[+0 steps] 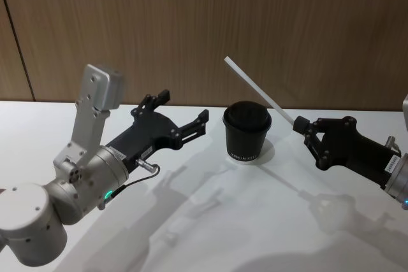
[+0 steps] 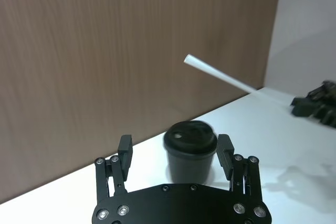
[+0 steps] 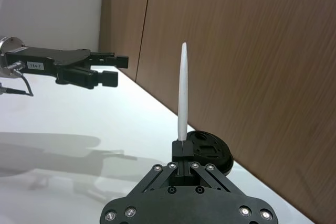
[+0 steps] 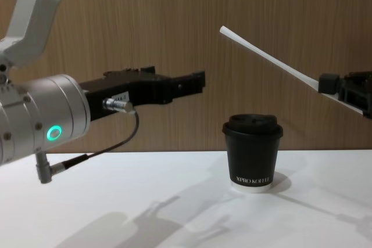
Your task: Pick up the straw with one hand, pass it to the other hand, and insert it into the cup.
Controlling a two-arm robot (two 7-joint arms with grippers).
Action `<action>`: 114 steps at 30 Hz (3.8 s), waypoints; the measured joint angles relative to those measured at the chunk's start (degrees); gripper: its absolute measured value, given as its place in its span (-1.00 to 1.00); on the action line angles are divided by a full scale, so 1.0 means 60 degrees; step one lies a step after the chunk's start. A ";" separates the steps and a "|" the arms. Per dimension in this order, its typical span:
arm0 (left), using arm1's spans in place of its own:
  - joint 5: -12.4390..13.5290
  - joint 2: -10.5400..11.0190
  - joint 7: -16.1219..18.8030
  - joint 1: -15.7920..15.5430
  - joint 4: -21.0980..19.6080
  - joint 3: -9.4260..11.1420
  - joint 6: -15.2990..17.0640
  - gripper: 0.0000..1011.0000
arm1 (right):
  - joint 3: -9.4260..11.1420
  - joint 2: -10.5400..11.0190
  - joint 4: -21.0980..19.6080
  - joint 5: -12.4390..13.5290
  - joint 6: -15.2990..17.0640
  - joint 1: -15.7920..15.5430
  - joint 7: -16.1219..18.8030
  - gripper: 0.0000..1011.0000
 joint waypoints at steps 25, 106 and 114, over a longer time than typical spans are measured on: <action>-0.2641 -0.0927 -0.1219 -0.0946 0.0921 -0.0208 0.1424 0.98 | -0.0007 -0.0001 0.0003 0.0007 -0.0007 0.0008 0.0018 -1.00; -0.3592 -0.2335 -0.0935 -0.2010 0.2522 0.0610 0.1217 -0.50 | -0.0006 -0.0001 0.0002 0.0006 -0.0006 0.0007 0.0017 -1.00; -0.3591 -0.2340 -0.0932 -0.2010 0.2522 0.0614 0.1210 -0.72 | -0.0007 -0.0001 0.0002 0.0006 -0.0006 0.0007 0.0017 -1.00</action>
